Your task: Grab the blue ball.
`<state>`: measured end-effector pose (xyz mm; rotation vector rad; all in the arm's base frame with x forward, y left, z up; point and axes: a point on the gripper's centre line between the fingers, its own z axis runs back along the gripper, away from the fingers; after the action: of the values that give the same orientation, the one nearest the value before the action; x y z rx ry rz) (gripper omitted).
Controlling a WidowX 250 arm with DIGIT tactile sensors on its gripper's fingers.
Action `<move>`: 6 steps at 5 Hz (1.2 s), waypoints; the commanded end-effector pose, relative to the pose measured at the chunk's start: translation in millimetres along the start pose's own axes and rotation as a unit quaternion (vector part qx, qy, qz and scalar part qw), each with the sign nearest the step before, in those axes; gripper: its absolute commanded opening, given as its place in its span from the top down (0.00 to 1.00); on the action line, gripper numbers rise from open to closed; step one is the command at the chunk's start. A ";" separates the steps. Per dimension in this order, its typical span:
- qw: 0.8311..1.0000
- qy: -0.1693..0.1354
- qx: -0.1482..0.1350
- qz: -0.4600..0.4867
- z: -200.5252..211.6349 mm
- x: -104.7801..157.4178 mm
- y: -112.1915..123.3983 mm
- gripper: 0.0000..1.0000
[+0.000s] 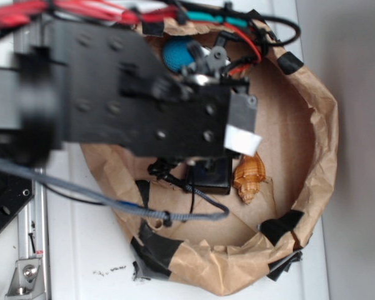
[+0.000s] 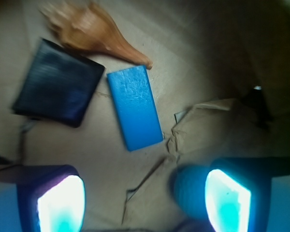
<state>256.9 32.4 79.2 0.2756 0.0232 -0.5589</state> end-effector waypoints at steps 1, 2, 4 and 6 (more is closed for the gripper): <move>0.998 -0.031 0.034 -0.046 2.6 -4.6 -8.9 0.00; 0.998 -0.019 0.009 -0.059 -10.2 -23.2 5.8 0.00; 0.993 -0.017 -0.014 -0.118 -32.3 -43.5 12.3 0.00; 0.990 -0.016 -0.030 -0.140 -52.0 -53.1 16.5 0.00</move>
<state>223.1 86.7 34.3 0.1943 0.0635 -0.8680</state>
